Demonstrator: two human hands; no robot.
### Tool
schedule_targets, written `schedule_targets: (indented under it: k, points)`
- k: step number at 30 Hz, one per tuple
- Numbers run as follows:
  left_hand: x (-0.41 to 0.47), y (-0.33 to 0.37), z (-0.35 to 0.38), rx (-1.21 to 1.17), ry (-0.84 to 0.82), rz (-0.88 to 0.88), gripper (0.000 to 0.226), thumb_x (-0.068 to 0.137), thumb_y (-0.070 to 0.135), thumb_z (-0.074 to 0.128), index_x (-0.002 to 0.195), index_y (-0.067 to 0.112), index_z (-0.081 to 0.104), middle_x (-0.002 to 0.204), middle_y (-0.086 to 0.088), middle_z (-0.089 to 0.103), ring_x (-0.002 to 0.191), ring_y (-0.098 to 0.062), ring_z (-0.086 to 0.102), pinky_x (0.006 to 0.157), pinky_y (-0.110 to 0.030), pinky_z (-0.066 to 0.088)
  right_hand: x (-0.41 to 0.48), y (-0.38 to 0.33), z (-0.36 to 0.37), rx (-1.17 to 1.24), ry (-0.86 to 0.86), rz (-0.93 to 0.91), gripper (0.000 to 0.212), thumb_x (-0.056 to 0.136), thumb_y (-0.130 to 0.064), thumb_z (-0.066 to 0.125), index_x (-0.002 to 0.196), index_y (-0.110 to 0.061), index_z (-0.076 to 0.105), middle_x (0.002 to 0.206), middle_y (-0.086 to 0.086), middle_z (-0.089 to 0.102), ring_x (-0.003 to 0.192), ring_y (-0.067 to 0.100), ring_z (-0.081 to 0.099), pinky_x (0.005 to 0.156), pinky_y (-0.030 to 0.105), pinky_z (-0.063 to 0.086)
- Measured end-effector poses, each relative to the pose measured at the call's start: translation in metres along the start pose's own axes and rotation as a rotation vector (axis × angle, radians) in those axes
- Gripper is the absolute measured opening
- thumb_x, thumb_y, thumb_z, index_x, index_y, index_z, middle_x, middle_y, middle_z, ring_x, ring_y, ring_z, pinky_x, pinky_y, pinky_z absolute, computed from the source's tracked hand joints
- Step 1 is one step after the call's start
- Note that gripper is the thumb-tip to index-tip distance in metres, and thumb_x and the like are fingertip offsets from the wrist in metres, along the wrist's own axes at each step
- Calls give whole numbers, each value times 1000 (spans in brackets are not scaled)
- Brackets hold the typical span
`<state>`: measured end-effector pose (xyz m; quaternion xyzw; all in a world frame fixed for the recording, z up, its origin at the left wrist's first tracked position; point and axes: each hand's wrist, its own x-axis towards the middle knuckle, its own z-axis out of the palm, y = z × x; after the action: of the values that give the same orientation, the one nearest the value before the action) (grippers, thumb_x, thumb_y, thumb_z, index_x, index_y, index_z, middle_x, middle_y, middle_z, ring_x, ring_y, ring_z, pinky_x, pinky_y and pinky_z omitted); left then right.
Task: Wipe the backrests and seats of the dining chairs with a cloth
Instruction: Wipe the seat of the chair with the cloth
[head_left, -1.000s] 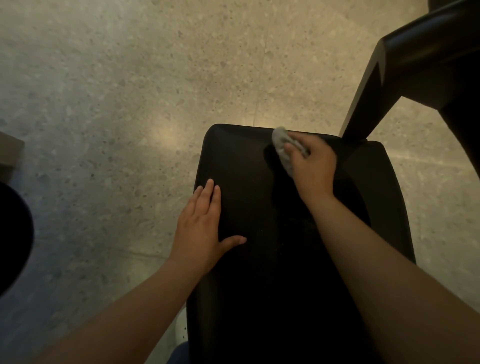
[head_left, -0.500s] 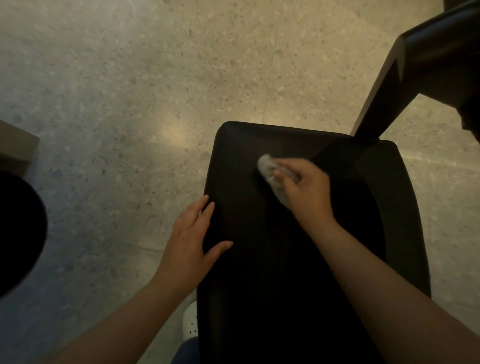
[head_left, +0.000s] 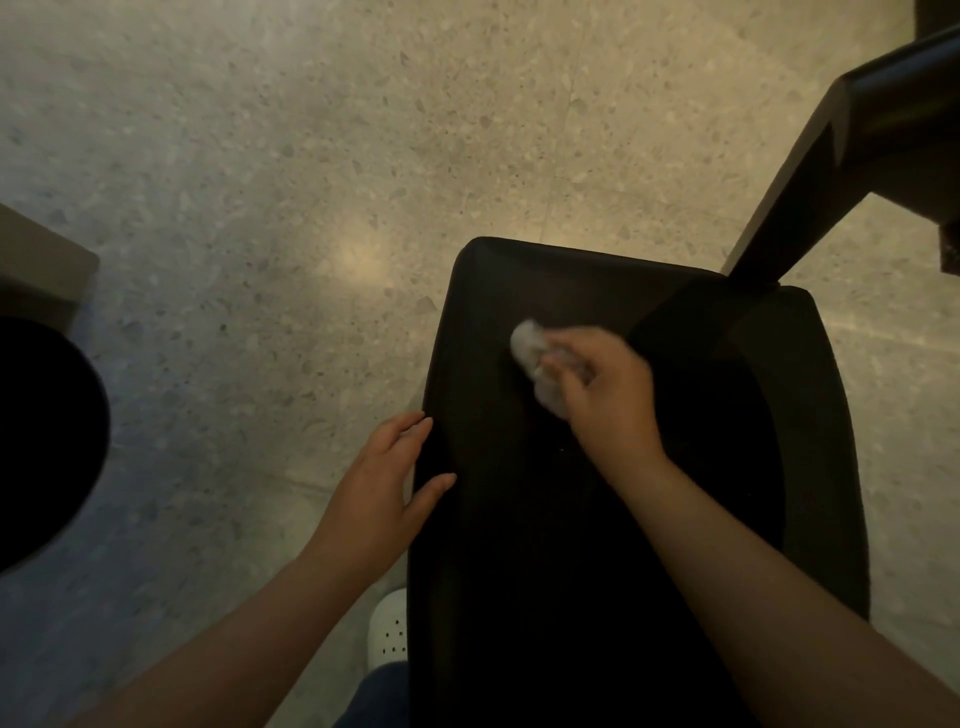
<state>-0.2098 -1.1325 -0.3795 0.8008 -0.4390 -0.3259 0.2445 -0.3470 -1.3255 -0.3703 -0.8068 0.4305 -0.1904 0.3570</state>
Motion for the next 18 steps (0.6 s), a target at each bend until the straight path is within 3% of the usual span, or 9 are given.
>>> schedule_targets:
  k: [2, 5, 8, 11, 16, 18]
  points:
    - [-3, -1, -1, -18, -17, -18, 65, 90, 41, 59, 148, 22, 37, 147, 10, 34, 123, -2, 43, 102, -27, 46, 27, 0, -4, -9, 105, 83, 22, 90, -13, 63, 110, -19, 70, 105, -8, 64, 99, 6, 58, 96, 34, 49]
    - [-3, -1, -3, -45, -32, -22, 64, 91, 40, 59, 148, 22, 37, 147, 11, 34, 121, -2, 45, 99, -25, 48, 31, -3, 10, 12, 101, 170, 23, 91, -12, 62, 112, -18, 69, 104, -11, 59, 102, 3, 55, 105, 36, 44]
    - [-2, -2, -3, -66, -24, -2, 63, 91, 36, 61, 147, 17, 39, 146, 8, 36, 121, 0, 44, 100, -19, 44, -3, -9, 23, 36, -9, 129, 26, 90, -11, 64, 114, -20, 68, 112, -10, 61, 114, 7, 54, 107, 33, 41]
    - [-3, -1, -3, -86, -34, 8, 64, 91, 35, 62, 147, 16, 38, 147, 8, 35, 122, 3, 41, 101, -14, 41, -18, -10, 16, 73, -139, 71, 26, 89, -14, 65, 113, -25, 69, 108, -18, 62, 108, -3, 55, 104, 24, 41]
    - [-8, -3, 0, -123, -32, -8, 68, 90, 35, 63, 149, 18, 34, 148, 10, 32, 122, 5, 41, 106, -19, 40, 39, -18, 12, 23, -5, 42, 25, 91, -17, 62, 115, -22, 68, 110, -7, 65, 105, 6, 58, 98, 32, 48]
    - [-9, -5, 1, -138, -20, -16, 67, 90, 35, 63, 149, 20, 35, 146, 11, 33, 121, 5, 43, 104, -16, 41, 51, -24, 26, -18, -8, 66, 26, 93, -17, 60, 117, -21, 67, 113, -4, 64, 108, 9, 56, 101, 24, 43]
